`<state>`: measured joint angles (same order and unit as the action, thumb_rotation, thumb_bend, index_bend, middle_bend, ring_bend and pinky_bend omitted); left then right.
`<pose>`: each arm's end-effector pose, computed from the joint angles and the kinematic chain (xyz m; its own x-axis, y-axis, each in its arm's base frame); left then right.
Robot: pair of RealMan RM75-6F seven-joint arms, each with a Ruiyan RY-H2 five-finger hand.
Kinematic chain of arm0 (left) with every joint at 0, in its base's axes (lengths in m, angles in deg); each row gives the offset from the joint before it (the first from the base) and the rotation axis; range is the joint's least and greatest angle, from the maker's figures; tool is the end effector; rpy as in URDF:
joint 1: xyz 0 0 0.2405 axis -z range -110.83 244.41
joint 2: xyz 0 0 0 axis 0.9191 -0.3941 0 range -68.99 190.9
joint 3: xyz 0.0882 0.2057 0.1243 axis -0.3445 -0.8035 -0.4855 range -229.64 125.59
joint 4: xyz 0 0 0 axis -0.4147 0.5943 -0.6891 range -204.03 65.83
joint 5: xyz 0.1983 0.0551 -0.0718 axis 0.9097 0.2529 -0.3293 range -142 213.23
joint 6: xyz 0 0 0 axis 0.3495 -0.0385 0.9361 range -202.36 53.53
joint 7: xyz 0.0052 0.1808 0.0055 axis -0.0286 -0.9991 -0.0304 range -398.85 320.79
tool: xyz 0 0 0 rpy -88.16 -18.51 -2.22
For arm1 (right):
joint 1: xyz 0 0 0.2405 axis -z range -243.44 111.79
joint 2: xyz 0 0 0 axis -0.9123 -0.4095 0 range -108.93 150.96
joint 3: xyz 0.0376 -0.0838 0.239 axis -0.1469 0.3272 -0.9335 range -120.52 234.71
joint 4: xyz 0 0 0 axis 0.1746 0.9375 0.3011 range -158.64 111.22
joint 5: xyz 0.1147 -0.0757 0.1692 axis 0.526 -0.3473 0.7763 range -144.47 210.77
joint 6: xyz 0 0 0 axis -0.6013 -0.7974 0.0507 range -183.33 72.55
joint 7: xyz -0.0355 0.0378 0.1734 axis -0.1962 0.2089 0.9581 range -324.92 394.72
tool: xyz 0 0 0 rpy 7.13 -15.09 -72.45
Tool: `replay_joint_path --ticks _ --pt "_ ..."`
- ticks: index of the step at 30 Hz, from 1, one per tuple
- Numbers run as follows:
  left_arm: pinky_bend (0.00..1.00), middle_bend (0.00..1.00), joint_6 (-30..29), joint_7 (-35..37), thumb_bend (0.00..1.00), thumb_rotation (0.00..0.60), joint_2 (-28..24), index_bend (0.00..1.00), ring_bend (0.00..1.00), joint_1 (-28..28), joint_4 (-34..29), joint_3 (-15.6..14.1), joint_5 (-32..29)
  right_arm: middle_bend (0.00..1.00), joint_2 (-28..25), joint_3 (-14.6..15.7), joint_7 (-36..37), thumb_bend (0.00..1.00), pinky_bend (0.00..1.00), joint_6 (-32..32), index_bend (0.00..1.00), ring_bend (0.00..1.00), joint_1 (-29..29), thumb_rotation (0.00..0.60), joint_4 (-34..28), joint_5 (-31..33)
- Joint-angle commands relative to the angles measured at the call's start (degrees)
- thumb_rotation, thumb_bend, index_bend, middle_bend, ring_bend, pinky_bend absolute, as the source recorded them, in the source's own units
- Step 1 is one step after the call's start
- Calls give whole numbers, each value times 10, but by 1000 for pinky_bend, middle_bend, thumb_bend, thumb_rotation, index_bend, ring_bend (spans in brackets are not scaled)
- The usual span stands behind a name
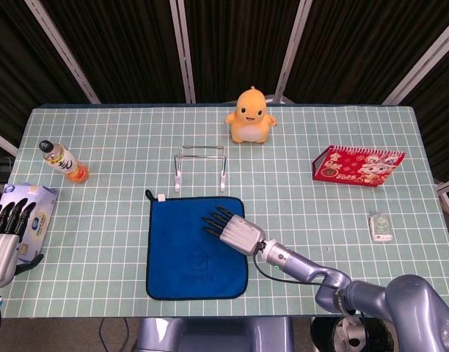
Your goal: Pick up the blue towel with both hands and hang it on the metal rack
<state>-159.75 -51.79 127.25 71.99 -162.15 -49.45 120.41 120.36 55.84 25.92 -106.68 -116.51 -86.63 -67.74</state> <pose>-0.3100 0.2189 0.1391 0.5461 0.0055 0.8377 0.8377 0.0024 -0.5461 -0.0958 -0.3464 -0.1215 0.7472 0.0213 0.6642 -0.3421 -0.8446 0.4120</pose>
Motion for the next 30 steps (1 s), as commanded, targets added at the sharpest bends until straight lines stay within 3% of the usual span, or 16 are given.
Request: replay_joint_path --ticks 1,8,13,30 --pt "0 0 1 1 0 600 0 0 0 0 1 1 -2 0 1 4 1 128 0 -1 100 0 -4 600 3 0" --pt "0 0 7 2 0 600 1 0 0 3 3 1 -5 0 -32 19 2 128 0 -12 132 0 -9 600 -21 -10" --pt "0 0 6 -1 0 600 1 0 0 3 0 0 -4 0 -45 26 3 128 0 -15 87 0 -8 600 -23 -8" --pt "0 0 8 -4 0 600 2 0 0 4 0 -1 -5 0 -14 34 20 127 0 -18 91 0 -15 600 17 -2"
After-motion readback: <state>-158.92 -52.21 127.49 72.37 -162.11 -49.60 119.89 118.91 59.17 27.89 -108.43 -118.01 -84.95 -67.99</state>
